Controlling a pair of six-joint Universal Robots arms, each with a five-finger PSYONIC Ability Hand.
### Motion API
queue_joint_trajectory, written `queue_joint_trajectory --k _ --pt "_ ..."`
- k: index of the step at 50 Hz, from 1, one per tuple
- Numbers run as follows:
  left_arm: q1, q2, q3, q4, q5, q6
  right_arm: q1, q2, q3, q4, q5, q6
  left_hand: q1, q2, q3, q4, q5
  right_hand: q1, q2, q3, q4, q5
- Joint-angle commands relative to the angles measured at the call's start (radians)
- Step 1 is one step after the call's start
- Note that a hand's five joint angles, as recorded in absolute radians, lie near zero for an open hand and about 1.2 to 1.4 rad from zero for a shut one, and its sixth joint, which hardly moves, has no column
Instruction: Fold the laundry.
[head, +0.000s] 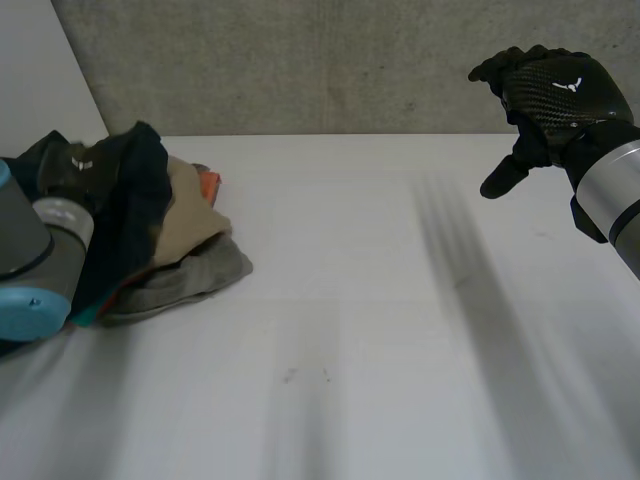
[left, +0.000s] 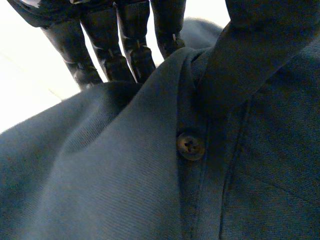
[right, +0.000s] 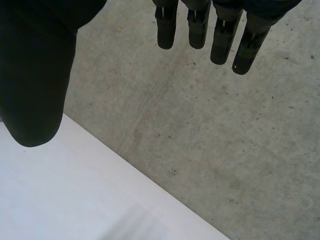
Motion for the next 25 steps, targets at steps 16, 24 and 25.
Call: queue_joint_trajectory --k 16,24,25 --pt "-0.566 0.039 0.311 -0.004 -0.093 -0.329 -0.057 -0.039 -0.022 -0.003 -0.003 0.0 0.277 0.209 0.244 0.212 0.27 -0.018 -0.043 -0.035 -0.054 -0.056" --pt "-0.697 -0.086 0.294 -0.008 -0.059 -0.507 -0.057 -0.038 -0.022 -0.003 -0.003 -0.001 -0.87 -0.939 -0.903 -0.935 -0.878 -0.018 -0.043 -0.035 -0.054 -0.056" --pt "-0.697 -0.086 0.293 -0.011 -0.053 -0.515 -0.057 -0.036 -0.022 -0.003 -0.003 -0.001 -0.944 -1.013 -0.977 -1.009 -0.952 -0.018 -0.043 -0.035 -0.054 -0.056"
